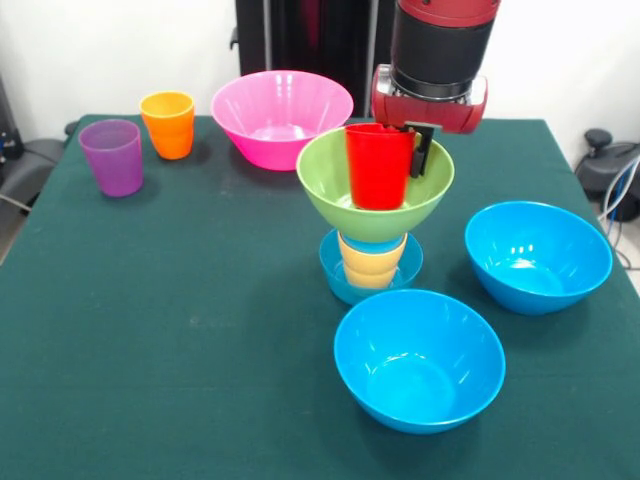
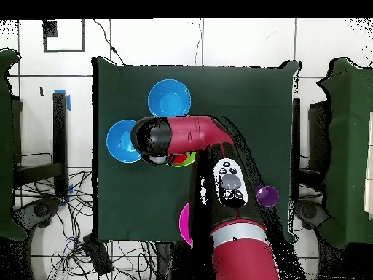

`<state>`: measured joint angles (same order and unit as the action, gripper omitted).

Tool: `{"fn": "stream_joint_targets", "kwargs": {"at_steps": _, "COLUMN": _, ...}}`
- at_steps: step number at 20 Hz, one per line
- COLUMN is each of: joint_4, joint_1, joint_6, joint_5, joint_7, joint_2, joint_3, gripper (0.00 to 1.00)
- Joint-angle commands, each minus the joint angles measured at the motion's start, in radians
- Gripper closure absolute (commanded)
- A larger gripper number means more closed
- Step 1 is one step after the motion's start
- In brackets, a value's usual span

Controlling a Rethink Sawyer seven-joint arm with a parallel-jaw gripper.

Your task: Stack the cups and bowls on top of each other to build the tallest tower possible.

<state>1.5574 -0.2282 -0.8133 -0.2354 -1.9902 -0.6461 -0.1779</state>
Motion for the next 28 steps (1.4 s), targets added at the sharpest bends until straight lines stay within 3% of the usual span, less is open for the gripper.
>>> {"fn": "stream_joint_targets", "kwargs": {"at_steps": 1, "joint_4": 0.026, "joint_1": 0.004, "joint_6": -0.056, "joint_5": 0.010, "joint_7": -0.070, "joint_2": 0.037, "joint_3": 0.001, "gripper": 1.00}}
{"fn": "stream_joint_targets", "kwargs": {"at_steps": 9, "joint_4": -0.019, "joint_1": 0.021, "joint_6": -0.165, "joint_5": -0.016, "joint_7": -0.032, "joint_2": 0.040, "joint_3": 0.010, "gripper": 1.00}}
{"fn": "stream_joint_targets", "kwargs": {"at_steps": 15, "joint_4": -0.110, "joint_1": 0.021, "joint_6": -0.301, "joint_5": -0.058, "joint_7": 0.036, "joint_2": 0.066, "joint_3": 0.009, "gripper": 1.00}}
{"fn": "stream_joint_targets", "kwargs": {"at_steps": 20, "joint_4": -0.125, "joint_1": 0.002, "joint_6": -0.343, "joint_5": -0.049, "joint_7": 0.062, "joint_2": 0.079, "joint_3": -0.016, "gripper": 1.00}}
{"fn": "stream_joint_targets", "kwargs": {"at_steps": 28, "joint_4": -0.133, "joint_1": 0.001, "joint_6": -0.330, "joint_5": -0.069, "joint_7": 0.083, "joint_2": 0.076, "joint_3": -0.025, "gripper": 1.00}}
